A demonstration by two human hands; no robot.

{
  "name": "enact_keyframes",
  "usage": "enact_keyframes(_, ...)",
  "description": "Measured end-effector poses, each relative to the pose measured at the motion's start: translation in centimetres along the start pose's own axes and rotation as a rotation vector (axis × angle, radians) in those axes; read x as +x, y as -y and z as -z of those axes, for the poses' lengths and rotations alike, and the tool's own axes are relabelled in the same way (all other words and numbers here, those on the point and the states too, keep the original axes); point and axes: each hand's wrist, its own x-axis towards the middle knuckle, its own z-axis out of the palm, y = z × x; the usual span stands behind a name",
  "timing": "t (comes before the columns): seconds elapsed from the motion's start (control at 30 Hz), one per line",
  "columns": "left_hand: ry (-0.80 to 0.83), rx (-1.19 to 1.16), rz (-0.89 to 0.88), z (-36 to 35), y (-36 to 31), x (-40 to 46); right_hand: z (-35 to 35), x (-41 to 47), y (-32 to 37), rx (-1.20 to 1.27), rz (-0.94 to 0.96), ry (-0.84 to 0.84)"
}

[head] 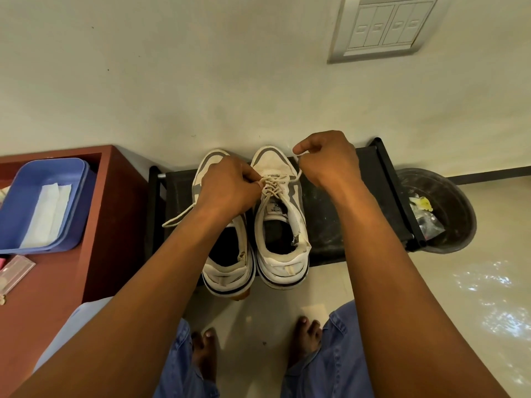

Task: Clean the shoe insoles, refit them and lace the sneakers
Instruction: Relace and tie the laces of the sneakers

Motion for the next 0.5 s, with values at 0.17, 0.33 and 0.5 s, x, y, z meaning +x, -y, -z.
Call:
enact_keyframes(0.17, 0.003, 0.034, -0.023, -0.01, 0.01, -0.04, -0.06, 0.12, 0.15, 0.081, 0.110, 0.064)
enact_keyframes(0.33, 0.034, 0.027, -0.025, 0.40, -0.02, -0.06, -0.20, -0.49, 0.85, 0.081, 0.094, 0.297)
enact_keyframes(0.5, 0.038, 0.036, -0.041, 0.51, -0.06, -0.27, -0.64, -0.54, 0.57, -0.086, 0.057, 0.407)
